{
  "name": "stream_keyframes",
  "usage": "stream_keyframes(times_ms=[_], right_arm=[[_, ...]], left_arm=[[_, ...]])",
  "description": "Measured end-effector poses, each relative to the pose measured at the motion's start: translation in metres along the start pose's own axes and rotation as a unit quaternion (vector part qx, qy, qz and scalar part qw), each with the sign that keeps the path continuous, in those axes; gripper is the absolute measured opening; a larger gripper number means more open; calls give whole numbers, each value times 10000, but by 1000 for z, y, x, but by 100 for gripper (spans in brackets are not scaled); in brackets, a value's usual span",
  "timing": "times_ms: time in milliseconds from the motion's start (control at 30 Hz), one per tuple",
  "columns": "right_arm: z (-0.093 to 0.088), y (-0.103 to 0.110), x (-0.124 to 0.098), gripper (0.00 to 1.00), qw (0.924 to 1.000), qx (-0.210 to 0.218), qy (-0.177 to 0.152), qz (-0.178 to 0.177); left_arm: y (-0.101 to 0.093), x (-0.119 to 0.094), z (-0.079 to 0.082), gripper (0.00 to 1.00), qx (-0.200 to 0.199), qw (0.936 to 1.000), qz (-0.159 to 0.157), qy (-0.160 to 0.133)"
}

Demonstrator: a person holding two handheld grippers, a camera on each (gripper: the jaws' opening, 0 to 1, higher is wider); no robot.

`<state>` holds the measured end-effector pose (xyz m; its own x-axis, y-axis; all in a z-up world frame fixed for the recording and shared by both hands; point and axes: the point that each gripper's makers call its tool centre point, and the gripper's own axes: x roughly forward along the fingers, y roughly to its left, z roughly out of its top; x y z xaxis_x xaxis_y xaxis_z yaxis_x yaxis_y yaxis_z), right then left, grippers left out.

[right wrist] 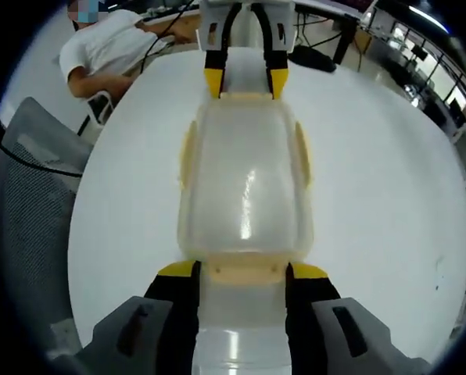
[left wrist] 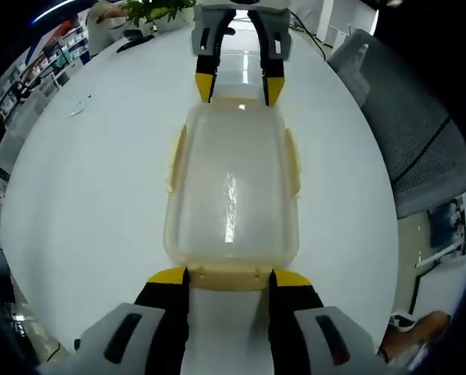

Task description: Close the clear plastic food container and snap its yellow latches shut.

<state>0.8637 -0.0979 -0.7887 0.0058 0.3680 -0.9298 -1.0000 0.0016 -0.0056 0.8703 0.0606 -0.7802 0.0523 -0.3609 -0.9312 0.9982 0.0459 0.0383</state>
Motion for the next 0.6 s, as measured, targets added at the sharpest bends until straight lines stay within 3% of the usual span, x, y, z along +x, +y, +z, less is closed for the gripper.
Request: stream_keyframes(times_ms=[600], right_arm=[[0, 4, -5, 36, 9998, -174, 11, -76]], left_arm=[[-9, 0, 2, 33, -39, 9997, -66, 241]])
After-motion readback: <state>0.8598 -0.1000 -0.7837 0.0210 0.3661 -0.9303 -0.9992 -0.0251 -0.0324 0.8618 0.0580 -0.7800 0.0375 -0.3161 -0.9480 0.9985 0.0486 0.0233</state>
